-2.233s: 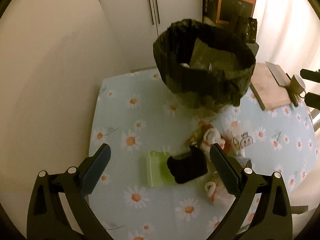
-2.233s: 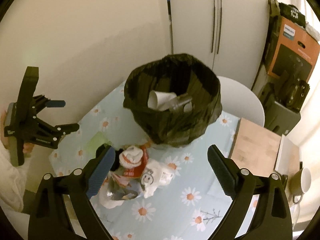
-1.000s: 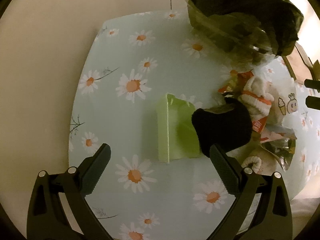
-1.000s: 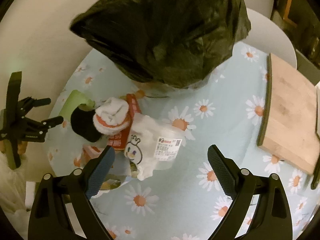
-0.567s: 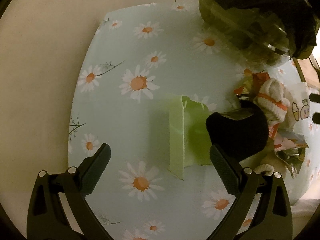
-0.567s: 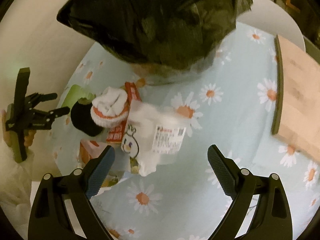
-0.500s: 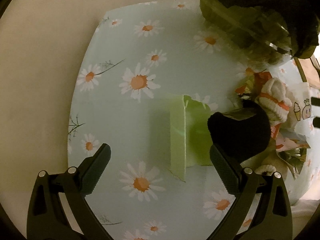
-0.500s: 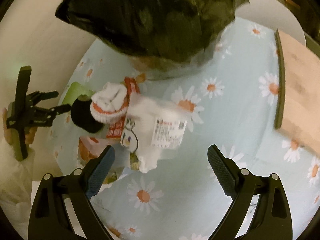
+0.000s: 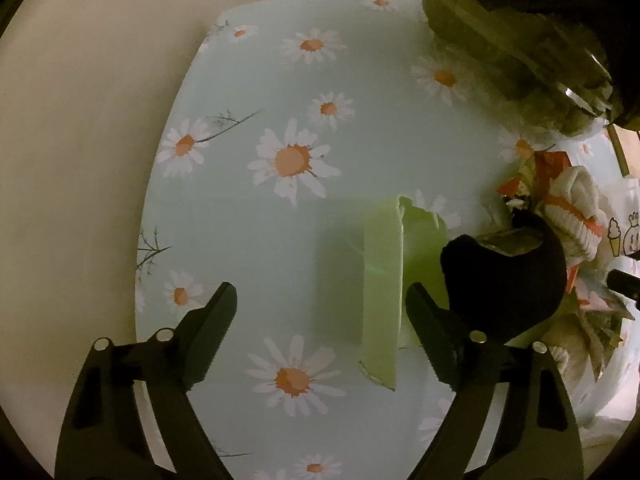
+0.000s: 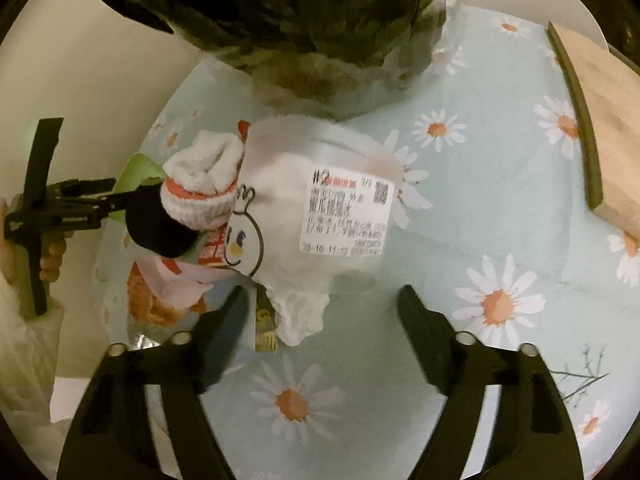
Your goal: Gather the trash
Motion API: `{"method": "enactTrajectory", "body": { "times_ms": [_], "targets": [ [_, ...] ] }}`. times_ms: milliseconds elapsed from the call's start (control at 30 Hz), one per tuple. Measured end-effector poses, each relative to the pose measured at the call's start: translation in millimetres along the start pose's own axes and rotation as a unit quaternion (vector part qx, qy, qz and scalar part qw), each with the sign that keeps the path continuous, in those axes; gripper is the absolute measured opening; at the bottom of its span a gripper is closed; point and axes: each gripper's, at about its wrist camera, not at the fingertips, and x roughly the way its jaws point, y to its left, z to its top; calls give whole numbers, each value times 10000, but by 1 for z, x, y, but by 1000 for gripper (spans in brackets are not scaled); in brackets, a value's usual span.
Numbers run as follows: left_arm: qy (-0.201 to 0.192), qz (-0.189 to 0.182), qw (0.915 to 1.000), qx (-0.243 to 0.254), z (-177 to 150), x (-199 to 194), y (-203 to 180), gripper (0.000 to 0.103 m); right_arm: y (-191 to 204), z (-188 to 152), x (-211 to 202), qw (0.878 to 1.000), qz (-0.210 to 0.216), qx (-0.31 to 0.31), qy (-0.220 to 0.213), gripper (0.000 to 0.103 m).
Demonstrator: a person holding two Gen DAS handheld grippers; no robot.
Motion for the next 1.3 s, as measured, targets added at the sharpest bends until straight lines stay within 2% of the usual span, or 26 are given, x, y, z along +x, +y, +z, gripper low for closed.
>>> {"method": "enactTrajectory", "body": {
  "times_ms": [67, 100, 133, 167, 233, 567, 900, 1300],
  "targets": [
    [83, -79, 9999, 2, 0, 4, -1, 66, 4, -2, 1, 9999, -72, -83, -50, 47],
    [140, -78, 9999, 4, 0, 7, -2, 61, 6, -3, 2, 9999, -133, -87, -59, 26],
    [190, -42, 9998, 16, 0, 9, -3, 49, 6, -3, 3, 9998, -178, -57, -38, 10],
    [222, -46, 9997, 48, 0, 10, -4, 32, 6, -4, 4, 9998, -218, -17, -11, 9],
    [229, -60, 9997, 58, 0, 10, -5, 14, 5, -7, 3, 9999, -133, 31, 47, 9],
    [277, -49, 9996, 86, -12, -2, 0, 6, 15, -28, -36, 10000, 42, 20, -2, 8],
    [24, 52, 9999, 150, -39, -34, 6, 4, 32, -54, -86, 9990, 397, 11, -214, 8],
    [-208, -63, 9997, 100, -56, -51, 10, 3, 47, -49, -137, 9947, 566, -30, -854, 8]
  ]
}}
